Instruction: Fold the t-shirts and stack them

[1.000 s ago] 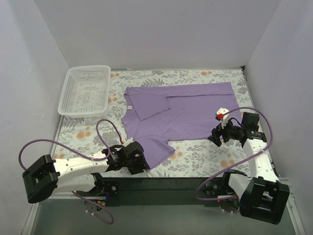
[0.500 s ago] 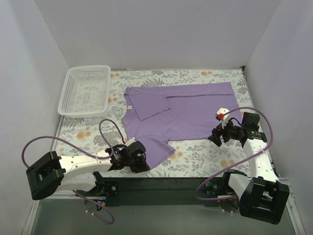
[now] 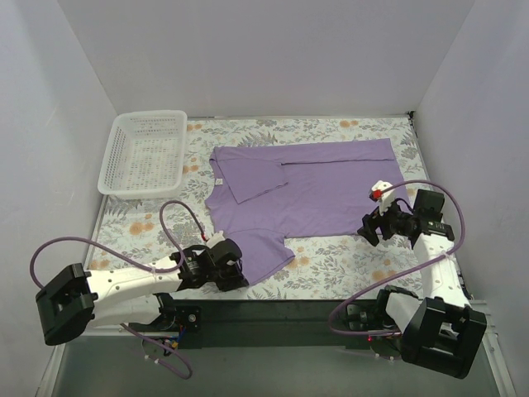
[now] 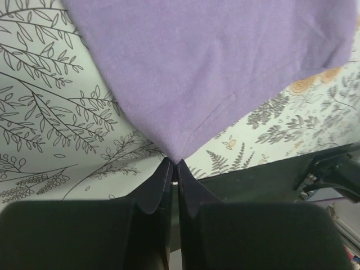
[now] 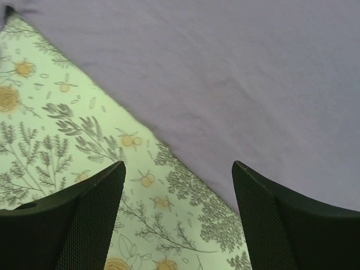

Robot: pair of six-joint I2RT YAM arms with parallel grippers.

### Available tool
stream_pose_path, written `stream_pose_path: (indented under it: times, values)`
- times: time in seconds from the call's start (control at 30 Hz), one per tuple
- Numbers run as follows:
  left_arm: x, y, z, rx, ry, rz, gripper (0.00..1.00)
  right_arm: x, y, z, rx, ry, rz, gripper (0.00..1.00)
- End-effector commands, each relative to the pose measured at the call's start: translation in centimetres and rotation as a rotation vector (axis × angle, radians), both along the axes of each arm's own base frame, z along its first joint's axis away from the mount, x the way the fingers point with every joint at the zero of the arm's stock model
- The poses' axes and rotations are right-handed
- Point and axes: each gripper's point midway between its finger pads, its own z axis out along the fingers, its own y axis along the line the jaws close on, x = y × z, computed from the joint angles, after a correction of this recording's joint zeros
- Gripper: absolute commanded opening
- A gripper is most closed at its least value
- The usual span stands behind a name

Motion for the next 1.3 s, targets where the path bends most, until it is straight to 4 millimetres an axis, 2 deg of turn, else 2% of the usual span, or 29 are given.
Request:
stream_pose_path:
  times: [0.0,0.07,0.1,0.17,0.3,0.5,0.77,0.93,1.1,1.27]
  values:
    - [1.0,-0.1,1.8,-0.028,-0.068,0.018,0.0,1.9,-3.3,0.9,-0.07,-0.006,-0.125,0.83]
    - [1.1,-0.3,2.6,-0.05,-0.093,0.004,0.0,2.3,-5.2,0.0,-0.101,0.04,-0.194,0.81]
    - [1.1,-0.2,2.7,-0.051,-0.104,-0.01,0.0,2.7,-6.9,-0.6,-0.114,0.08,-0.251,0.79]
    - [1.3,-0.4,3.4,-0.069,-0.123,-0.017,0.0,3.0,-8.6,-1.6,-0.107,0.147,-0.32,0.74]
    - [1.2,-0.6,4.2,-0.099,-0.147,-0.033,0.0,4.0,-13.4,-1.5,-0.133,0.177,-0.512,0.68]
    - [1.2,-0.7,4.9,-0.12,-0.166,-0.055,0.0,3.7,-17.6,-3.2,-0.199,0.208,-0.738,0.67]
    - [1.0,-1.0,5.3,-0.117,-0.162,-0.083,0.0,3.4,-19.2,-5.4,-0.165,0.266,-0.806,0.6]
    - [1.4,-1.6,6.3,-0.132,-0.178,-0.085,0.0,3.8,-18.9,-6.3,-0.134,0.285,-0.762,0.54]
    - [1.5,-1.9,6.5,-0.13,-0.175,-0.094,0.0,4.1,-18.1,-7.2,-0.09,0.317,-0.72,0.47]
    - [1.6,-2.1,7.0,-0.143,-0.173,-0.083,0.0,4.0,-18.2,-8.3,-0.074,0.345,-0.705,0.4]
